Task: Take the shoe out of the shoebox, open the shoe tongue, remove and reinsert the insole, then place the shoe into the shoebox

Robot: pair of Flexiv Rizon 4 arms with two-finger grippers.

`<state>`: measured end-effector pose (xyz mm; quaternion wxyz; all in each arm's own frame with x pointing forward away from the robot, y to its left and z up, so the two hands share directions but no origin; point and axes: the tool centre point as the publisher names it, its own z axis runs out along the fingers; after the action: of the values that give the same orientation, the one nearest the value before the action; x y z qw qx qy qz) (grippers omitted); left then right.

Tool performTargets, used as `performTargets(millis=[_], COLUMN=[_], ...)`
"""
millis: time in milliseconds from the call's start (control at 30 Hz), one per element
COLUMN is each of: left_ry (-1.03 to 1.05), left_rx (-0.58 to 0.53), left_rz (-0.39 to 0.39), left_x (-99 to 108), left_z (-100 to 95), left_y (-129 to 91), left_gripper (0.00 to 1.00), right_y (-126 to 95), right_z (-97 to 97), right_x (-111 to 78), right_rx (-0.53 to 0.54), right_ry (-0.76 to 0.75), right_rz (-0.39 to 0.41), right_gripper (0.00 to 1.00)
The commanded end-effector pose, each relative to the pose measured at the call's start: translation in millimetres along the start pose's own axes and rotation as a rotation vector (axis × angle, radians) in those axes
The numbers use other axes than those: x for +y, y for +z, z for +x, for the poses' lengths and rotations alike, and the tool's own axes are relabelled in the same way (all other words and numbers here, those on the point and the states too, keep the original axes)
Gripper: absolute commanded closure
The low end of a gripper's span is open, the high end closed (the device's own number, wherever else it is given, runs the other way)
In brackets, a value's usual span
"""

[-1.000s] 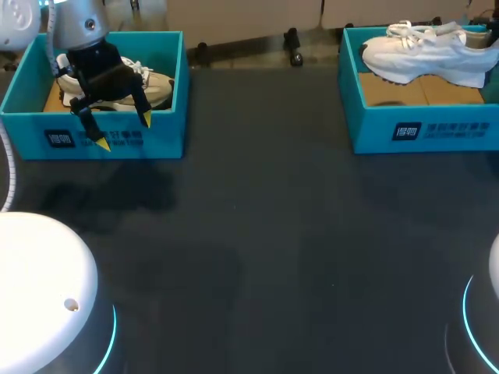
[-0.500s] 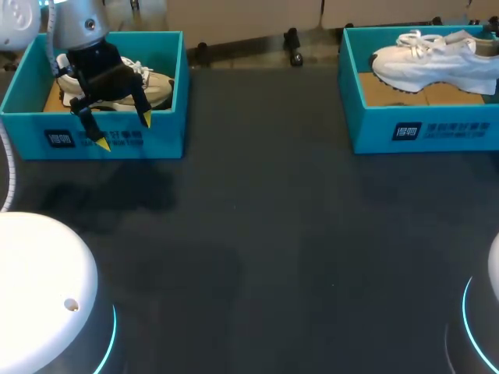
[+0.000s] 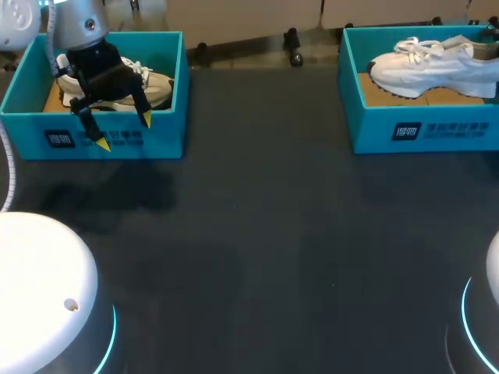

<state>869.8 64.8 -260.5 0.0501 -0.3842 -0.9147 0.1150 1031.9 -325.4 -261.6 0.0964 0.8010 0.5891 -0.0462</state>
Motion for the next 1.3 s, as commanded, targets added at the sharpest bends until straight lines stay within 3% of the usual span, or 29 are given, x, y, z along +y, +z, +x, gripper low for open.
performTargets(millis=[33,367,833,1300], left_ry=[0.000,0.000,0.000,0.000], left_rx=[0.000,0.000,0.000,0.000], left_rz=[-0.002,-0.002,-0.002,-0.002], left_x=[0,0,0,0], left_z=[0.7,0.7,0.7,0.7], left_y=[0,0,0,0], left_gripper=[0.00,0.00,0.00,0.00], right_y=[11,19,11,25], right_z=[9.1,9.1,0.1,-4.9], right_x=[3.5,0.2,-7.9,-9.2], right_rx=[-0.014,-0.030,-0.036,-0.047], right_ry=[-0.005,-0.004,0.009,0.003], right_rz=[0.009,0.005,-0.009,-0.021], right_gripper=[1.00,1.00,1.00,1.00])
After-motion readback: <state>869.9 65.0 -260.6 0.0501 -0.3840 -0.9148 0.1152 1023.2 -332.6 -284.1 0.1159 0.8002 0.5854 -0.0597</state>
